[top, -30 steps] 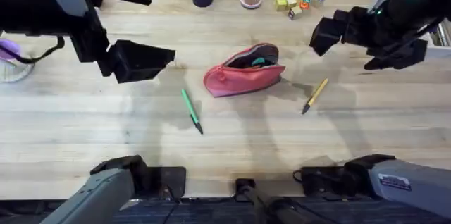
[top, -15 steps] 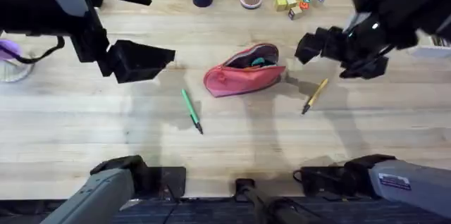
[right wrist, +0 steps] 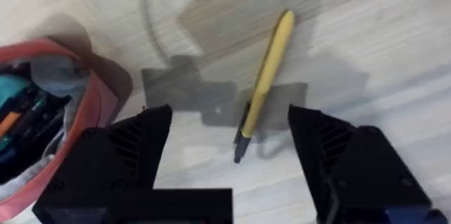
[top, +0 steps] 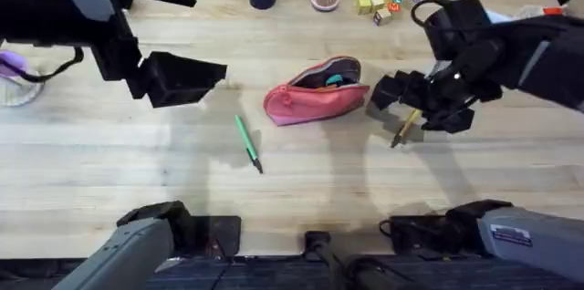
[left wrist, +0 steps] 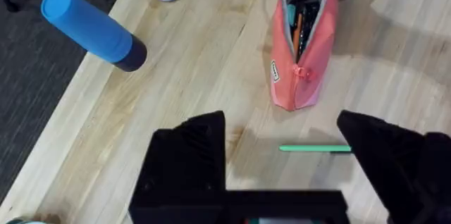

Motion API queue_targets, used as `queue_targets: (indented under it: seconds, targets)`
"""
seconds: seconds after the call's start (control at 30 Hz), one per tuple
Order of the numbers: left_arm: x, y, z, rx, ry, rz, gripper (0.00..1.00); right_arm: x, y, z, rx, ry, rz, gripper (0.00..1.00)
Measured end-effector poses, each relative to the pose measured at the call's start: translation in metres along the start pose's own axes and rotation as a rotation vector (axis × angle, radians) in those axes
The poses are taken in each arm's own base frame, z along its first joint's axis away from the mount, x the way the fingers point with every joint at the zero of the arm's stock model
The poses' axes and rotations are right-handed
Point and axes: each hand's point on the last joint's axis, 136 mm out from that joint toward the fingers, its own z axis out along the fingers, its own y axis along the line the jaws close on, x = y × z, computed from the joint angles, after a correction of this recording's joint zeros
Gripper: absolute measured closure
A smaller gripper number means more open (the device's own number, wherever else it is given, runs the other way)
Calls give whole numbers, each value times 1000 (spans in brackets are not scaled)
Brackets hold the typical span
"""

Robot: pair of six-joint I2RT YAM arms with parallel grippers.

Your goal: Unzip the bag, pick up the pens from the table one at a time and place them inside, then zip the bag closed.

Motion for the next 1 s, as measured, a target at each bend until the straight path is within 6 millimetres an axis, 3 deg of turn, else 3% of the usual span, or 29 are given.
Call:
queue_targets:
  seconds: [0.23, 0.43, 0.47, 0.63, 0.83, 0.9, 1.0]
  targets:
    - [0, 0, 0, 0, 0, 0, 8, 13, 0, 17, -28, 30, 13, 5]
    - [0, 0, 0, 0, 0, 0, 7, 14, -1, 18, -32, 28, 28, 52]
    - [0, 0, 0, 0, 0, 0, 7, 14, -2, 18, -29, 28, 31, 94]
    - [0, 0, 0, 0, 0, 0, 7, 14, -13, 19, 18, 25, 53, 508]
    - [0, 0, 0, 0, 0, 0, 7, 16, -18, 20, 43, 25, 76, 865]
    - [0, 0, 0, 0, 0, 0, 7, 16, -18, 19, 38, 24, 82, 949]
    - [0, 0, 0, 0, 0, 0, 7, 16, -15, 19, 26, 26, 87, 958]
